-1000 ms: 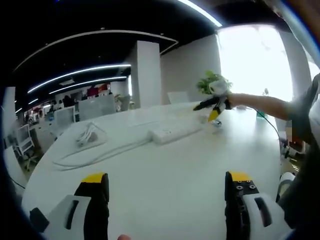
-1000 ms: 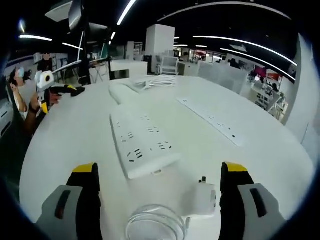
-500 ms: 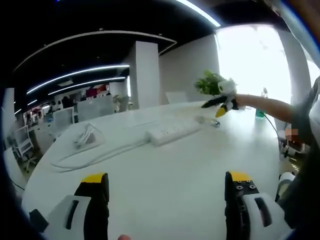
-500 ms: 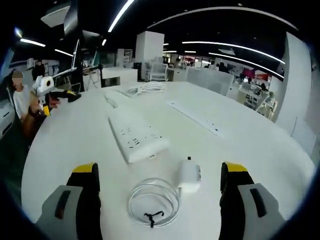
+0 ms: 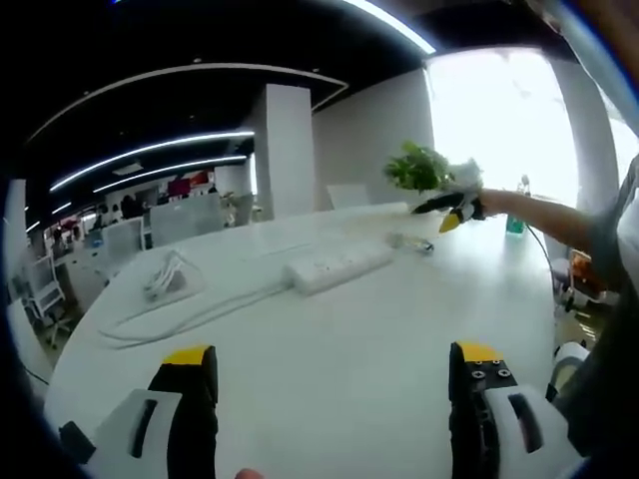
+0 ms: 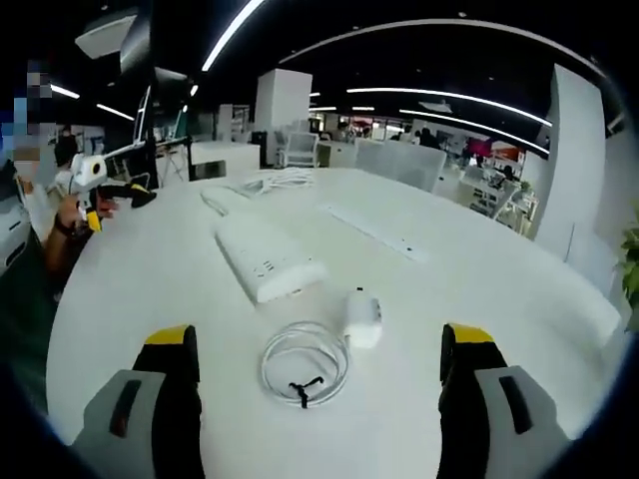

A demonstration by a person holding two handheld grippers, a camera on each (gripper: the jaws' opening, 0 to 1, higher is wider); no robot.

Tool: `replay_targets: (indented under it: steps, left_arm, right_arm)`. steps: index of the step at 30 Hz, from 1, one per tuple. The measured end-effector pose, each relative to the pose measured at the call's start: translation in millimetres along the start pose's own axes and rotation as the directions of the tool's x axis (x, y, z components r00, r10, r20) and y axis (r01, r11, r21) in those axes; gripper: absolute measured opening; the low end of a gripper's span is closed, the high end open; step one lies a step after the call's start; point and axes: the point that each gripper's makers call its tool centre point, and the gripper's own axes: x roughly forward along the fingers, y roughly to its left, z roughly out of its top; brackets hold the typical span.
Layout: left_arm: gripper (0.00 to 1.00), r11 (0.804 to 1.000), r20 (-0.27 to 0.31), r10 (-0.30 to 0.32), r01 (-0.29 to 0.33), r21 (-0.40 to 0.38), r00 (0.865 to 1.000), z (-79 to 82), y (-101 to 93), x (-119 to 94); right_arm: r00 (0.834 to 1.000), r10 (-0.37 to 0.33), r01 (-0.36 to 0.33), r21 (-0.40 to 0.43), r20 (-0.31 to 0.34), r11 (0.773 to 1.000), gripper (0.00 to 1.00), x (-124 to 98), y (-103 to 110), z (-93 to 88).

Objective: Straighten the power strip on the desk, plug the charger into it

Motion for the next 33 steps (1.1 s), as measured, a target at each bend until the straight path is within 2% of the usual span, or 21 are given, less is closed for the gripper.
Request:
replay_targets:
  steps: [6, 13, 26, 33]
  left_arm:
    - [0.99, 1.000, 0.001, -0.006, 0.006, 0.003, 1.000, 0.7, -2.1, 0]
    - [0.99, 1.000, -0.002, -0.009, 0.009, 0.006, 1.000, -0.7, -3.5, 2]
    - [0.99, 1.000, -0.003, -0.017, 0.017, 0.019, 1.000, 0.8, -9.0, 1]
    - [0.99, 0.999, -0.003, -0.032, 0.032, 0.024, 0.999, 0.7, -13.1, 4]
  right_arm:
    - [0.999, -0.025, 0.025, 0.025, 0.028, 0.999, 1.00, -15, -4, -2.4]
    - [0.998, -0.059, 0.058, 0.047, 0.016, 0.997, 1.00, -29, -6, -23.5]
    - [0.992, -0.120, 0.116, 0.097, 0.031, 0.988, 1.00, -64, -3, -49.0]
    - [0.991, -0.133, 0.129, 0.118, 0.023, 0.985, 1.00, -69, -3, -60.8]
